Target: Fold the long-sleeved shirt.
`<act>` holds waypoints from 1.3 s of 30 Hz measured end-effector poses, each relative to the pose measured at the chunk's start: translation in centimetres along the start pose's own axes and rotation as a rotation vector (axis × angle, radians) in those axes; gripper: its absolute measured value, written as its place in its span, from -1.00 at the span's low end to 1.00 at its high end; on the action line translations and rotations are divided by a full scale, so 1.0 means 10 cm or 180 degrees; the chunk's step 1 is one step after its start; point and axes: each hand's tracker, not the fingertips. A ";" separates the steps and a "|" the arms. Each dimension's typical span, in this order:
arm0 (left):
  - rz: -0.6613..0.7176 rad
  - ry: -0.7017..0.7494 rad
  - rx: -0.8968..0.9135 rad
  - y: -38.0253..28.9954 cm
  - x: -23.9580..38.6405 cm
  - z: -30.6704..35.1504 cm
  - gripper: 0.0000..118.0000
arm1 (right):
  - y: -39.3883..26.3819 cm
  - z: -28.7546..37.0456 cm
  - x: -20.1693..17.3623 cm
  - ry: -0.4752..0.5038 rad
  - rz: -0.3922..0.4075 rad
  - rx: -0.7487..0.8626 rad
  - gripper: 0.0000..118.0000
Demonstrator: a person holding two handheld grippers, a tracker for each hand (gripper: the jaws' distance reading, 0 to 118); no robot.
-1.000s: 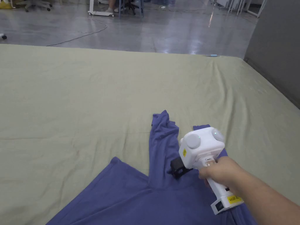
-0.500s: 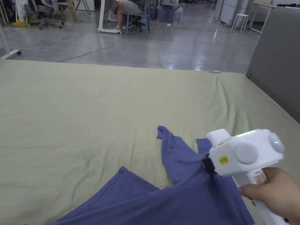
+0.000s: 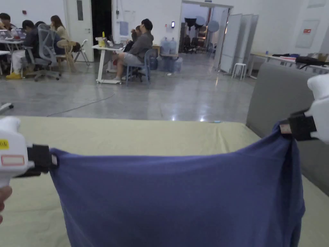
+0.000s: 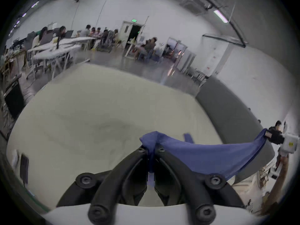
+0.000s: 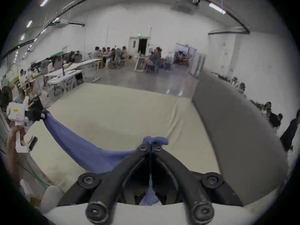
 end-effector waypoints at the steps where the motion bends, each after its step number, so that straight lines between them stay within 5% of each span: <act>1: -0.0041 -0.0042 0.0092 0.21 0.09 0.00 -1.00 | 0.18 0.00 0.04 -0.0061 0.0016 0.0039 -1.00; 7: -0.0088 0.0002 0.0386 1.47 0.35 -0.09 -1.00 | 1.28 -0.20 0.10 -0.0826 0.0490 0.0390 -1.00; 12: -0.0235 0.0210 0.0622 2.35 0.57 -0.04 -1.00 | 2.24 -0.41 0.09 -0.0943 0.0578 0.0627 -1.00; 19: -0.0433 0.0598 0.1026 3.18 0.94 -0.01 -1.00 | 3.39 -0.55 -0.15 -0.1523 0.1135 0.1188 -1.00; 22: -0.0454 0.0682 0.1248 3.49 0.99 0.00 -1.00 | 3.84 -0.67 -0.04 -0.1437 0.0756 0.1166 -1.00; 28: -0.0464 0.0701 0.1246 3.75 1.03 -0.17 -1.00 | 3.81 -0.92 -0.02 -0.1599 0.0768 0.1102 -1.00; 33: -0.0800 0.0806 0.0831 3.40 0.86 -0.74 -1.00 | 3.23 -1.64 0.03 -0.1159 0.0540 0.0661 -1.00; 39: -0.0503 0.1081 -0.0135 2.27 0.22 -1.92 -1.00 | 1.72 -2.95 -0.10 -0.0495 -0.0072 -0.0156 -1.00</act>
